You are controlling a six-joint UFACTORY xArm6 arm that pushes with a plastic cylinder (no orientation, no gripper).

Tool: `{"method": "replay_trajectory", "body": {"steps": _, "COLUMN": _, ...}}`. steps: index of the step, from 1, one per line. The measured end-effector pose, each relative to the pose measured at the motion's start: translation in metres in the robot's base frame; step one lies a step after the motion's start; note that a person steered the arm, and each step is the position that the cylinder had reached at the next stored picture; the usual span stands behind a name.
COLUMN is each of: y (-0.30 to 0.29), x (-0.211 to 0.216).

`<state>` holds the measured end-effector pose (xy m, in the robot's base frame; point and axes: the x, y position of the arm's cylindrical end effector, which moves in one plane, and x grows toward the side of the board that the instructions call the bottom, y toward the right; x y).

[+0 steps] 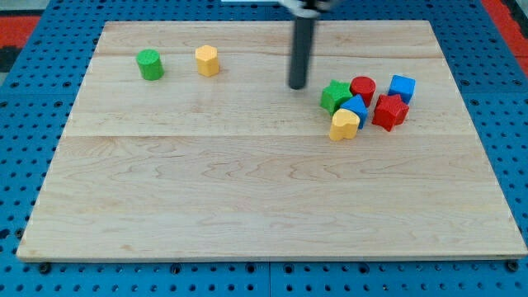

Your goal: Place the green circle below the yellow hexagon

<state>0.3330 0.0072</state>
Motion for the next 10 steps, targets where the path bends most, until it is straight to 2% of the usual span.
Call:
{"method": "replay_trajectory", "body": {"steps": 3, "y": -0.293, "x": 0.028}}
{"method": "replay_trajectory", "body": {"steps": 4, "y": -0.312, "x": 0.001}}
{"method": "replay_trajectory", "body": {"steps": 5, "y": -0.298, "x": -0.061}}
{"method": "replay_trajectory", "body": {"steps": 6, "y": -0.209, "x": -0.03}}
{"method": "replay_trajectory", "body": {"steps": 7, "y": -0.116, "x": 0.039}}
{"method": "replay_trajectory", "body": {"steps": 8, "y": -0.135, "x": 0.038}}
{"method": "replay_trajectory", "body": {"steps": 9, "y": -0.221, "x": 0.01}}
{"method": "replay_trajectory", "body": {"steps": 10, "y": -0.18, "x": -0.025}}
